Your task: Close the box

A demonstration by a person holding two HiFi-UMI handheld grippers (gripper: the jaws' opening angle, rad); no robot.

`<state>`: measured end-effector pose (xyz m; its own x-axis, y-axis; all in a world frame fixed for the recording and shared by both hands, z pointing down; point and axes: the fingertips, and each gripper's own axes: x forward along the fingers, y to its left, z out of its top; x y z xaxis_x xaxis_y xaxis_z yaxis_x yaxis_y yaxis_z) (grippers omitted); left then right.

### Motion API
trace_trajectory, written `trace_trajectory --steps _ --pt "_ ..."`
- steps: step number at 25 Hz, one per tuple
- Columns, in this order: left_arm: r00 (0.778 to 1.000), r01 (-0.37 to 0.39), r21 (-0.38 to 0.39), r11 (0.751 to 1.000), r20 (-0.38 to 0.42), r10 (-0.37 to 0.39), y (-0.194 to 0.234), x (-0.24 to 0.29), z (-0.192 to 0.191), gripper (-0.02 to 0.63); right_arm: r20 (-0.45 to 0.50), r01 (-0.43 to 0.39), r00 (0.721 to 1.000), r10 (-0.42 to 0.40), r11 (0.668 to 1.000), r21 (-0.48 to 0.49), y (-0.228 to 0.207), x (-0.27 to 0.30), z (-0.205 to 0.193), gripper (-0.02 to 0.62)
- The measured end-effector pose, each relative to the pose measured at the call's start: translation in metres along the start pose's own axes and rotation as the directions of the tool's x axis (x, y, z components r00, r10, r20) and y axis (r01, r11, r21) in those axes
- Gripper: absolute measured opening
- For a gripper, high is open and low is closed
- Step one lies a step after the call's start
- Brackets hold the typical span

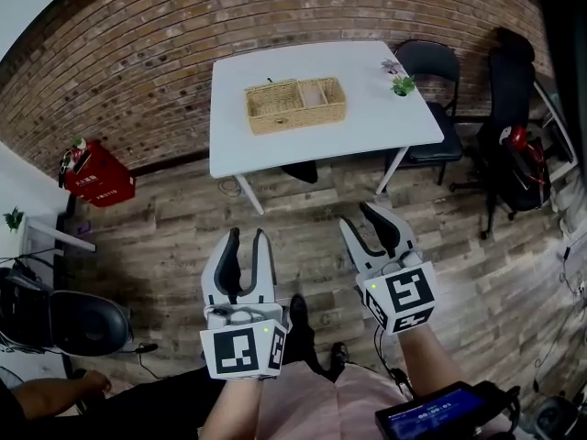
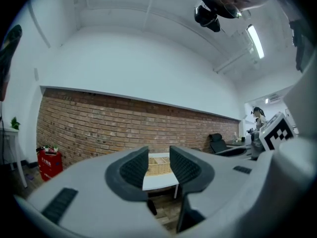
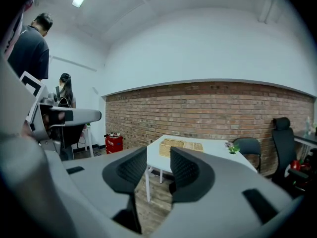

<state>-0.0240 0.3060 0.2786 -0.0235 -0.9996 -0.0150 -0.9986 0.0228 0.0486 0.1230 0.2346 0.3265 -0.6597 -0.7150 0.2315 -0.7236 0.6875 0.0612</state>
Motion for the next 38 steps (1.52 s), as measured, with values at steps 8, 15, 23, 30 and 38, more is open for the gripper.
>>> trace_trajectory --steps 8,15,23,30,38 --pt "0.999 0.034 0.003 0.999 0.029 -0.034 0.046 0.07 0.023 0.133 0.041 0.053 0.998 -0.052 0.998 -0.027 -0.015 0.071 0.048 0.124" --pt "0.998 0.065 0.002 0.998 0.023 -0.065 0.071 0.11 0.023 0.133 0.056 0.105 0.993 -0.104 0.994 -0.03 -0.03 0.105 0.069 0.115" --pt "0.994 0.101 -0.009 0.995 -0.04 -0.101 0.073 0.146 -0.001 0.132 0.022 0.142 0.99 -0.142 0.99 -0.011 -0.056 0.129 0.059 0.11" --pt "0.99 0.108 -0.009 0.994 -0.084 -0.109 0.069 0.188 -0.019 0.132 0.009 0.139 0.99 -0.139 0.99 0.013 -0.088 0.16 0.052 0.109" --pt "0.985 0.078 0.0 0.997 -0.155 -0.077 0.082 0.259 -0.04 0.132 -0.038 0.107 0.994 -0.105 0.993 0.047 -0.144 0.225 0.035 0.107"
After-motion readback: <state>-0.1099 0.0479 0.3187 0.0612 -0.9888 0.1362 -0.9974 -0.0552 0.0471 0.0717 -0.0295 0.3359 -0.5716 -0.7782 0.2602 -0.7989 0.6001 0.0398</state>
